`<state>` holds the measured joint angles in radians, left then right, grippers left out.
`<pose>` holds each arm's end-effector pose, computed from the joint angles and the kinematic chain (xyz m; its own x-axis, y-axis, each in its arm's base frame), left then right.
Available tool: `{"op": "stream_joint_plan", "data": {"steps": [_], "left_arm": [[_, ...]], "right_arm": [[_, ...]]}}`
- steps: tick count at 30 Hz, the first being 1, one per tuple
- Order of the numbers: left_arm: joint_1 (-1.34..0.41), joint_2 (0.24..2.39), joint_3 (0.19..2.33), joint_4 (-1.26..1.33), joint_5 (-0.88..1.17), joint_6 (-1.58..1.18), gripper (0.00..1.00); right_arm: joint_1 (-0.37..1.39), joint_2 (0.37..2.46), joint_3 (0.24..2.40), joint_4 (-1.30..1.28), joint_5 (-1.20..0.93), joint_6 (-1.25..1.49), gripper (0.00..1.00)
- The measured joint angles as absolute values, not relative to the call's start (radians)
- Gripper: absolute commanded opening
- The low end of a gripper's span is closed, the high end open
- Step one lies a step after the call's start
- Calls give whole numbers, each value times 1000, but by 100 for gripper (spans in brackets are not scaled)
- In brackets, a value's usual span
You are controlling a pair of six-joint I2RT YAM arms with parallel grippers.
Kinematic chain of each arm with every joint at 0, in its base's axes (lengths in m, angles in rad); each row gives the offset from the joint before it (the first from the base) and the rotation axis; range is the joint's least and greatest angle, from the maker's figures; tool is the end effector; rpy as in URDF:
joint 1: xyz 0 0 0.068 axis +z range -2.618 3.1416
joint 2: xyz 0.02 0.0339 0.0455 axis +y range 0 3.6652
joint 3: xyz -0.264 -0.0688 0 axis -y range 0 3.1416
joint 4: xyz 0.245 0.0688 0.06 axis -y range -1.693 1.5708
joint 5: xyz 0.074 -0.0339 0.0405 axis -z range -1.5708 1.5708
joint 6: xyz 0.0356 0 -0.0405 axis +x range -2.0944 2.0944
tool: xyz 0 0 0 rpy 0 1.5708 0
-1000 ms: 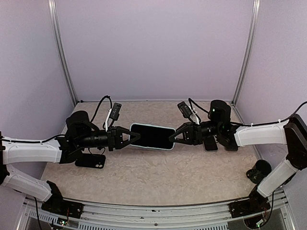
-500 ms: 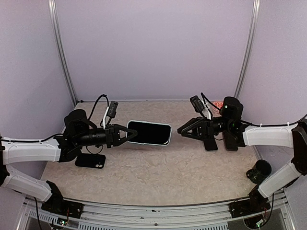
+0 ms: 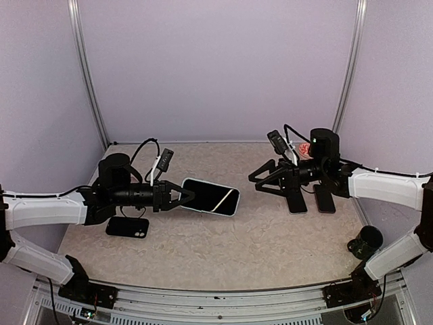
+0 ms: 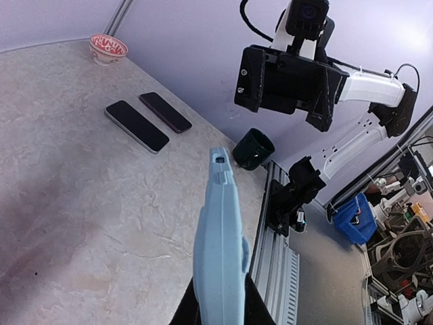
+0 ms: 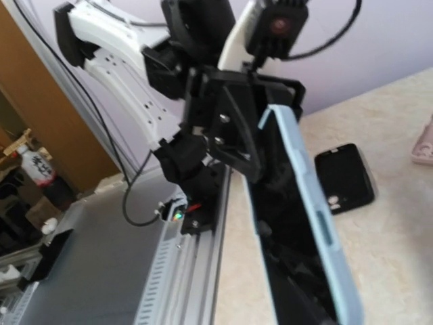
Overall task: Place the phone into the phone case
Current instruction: Pass from the left arm to the right
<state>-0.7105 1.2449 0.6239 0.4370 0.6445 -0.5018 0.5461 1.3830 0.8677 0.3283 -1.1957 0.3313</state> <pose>0.1910 -0.1926 0.2511 -0.5877 -0.0016 -0.8090 0.7829 0.2509 -0.5693 0.2383 0.1836 0.2881 -0.4663 -0.1439 -0.8729 -0.8670 -0.1215 0.4832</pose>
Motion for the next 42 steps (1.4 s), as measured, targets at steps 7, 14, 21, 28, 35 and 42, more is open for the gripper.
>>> {"op": "stream_joint_plan", "data": {"steps": [7, 14, 21, 28, 35, 42], "left_arm": [[-747, 1269, 711, 299, 673, -409, 0], [-800, 1311, 767, 181, 678, -338, 0], [-816, 1327, 812, 78, 683, -284, 0], [-828, 1335, 846, 28, 694, -255, 0], [-832, 1348, 854, 6, 696, -241, 0], [-835, 1347, 859, -16, 709, -228, 0]], "right_arm": [[579, 1409, 884, 182, -1149, 196, 67], [650, 1484, 925, 83, -1129, 94, 67], [675, 1512, 926, 33, -1129, 46, 66], [714, 1555, 963, -27, -1113, -5, 61], [746, 1592, 998, -94, -1095, -62, 27], [748, 1612, 1003, -114, -1138, -65, 7]]}}
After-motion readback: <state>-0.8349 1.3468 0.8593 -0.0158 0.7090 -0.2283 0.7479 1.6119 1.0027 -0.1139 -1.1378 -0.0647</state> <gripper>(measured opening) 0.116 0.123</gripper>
